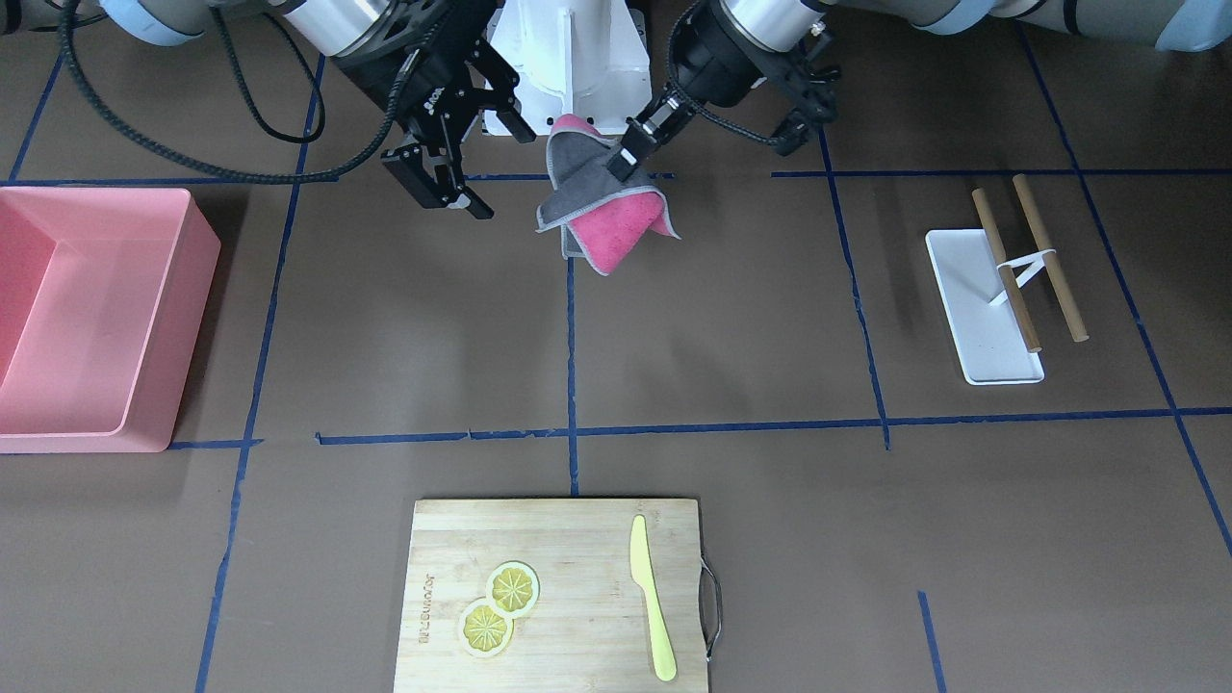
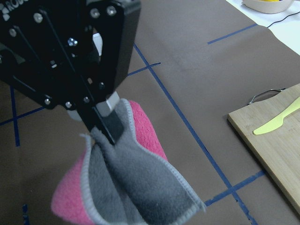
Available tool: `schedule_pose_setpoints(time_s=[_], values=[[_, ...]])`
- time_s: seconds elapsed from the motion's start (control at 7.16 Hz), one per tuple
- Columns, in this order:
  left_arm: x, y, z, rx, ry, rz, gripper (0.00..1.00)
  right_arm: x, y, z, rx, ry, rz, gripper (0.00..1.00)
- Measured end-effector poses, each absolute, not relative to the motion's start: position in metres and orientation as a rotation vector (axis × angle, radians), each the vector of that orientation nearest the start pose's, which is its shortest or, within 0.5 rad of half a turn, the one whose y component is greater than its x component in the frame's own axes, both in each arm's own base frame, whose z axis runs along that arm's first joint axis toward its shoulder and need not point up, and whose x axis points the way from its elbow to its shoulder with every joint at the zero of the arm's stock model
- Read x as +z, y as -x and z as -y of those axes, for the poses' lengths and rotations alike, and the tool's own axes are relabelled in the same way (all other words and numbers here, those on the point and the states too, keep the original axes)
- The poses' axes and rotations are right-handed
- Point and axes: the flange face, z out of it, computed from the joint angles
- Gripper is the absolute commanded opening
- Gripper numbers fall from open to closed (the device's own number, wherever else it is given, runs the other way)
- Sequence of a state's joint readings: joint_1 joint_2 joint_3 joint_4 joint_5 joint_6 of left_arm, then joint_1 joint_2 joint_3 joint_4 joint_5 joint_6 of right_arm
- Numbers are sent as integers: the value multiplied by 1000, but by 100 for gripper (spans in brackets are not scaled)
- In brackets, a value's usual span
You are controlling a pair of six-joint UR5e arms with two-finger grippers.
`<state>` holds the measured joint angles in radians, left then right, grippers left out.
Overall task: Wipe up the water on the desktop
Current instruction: 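Grasp the cloth with the right gripper beside the left gripper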
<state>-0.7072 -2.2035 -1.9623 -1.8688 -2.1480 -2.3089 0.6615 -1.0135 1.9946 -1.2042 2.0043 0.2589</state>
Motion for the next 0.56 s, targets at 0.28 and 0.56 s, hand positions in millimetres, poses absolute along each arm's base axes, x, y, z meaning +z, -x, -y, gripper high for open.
schedule_pose_setpoints(time_s=[0.28, 0.56], values=[[81, -381, 421, -844, 544, -1324, 3, 115, 399, 398, -830, -959, 1050, 100], [74, -380, 421, -852, 551, -1333, 3, 114, 403, 391, -833, -965, 1051, 100]])
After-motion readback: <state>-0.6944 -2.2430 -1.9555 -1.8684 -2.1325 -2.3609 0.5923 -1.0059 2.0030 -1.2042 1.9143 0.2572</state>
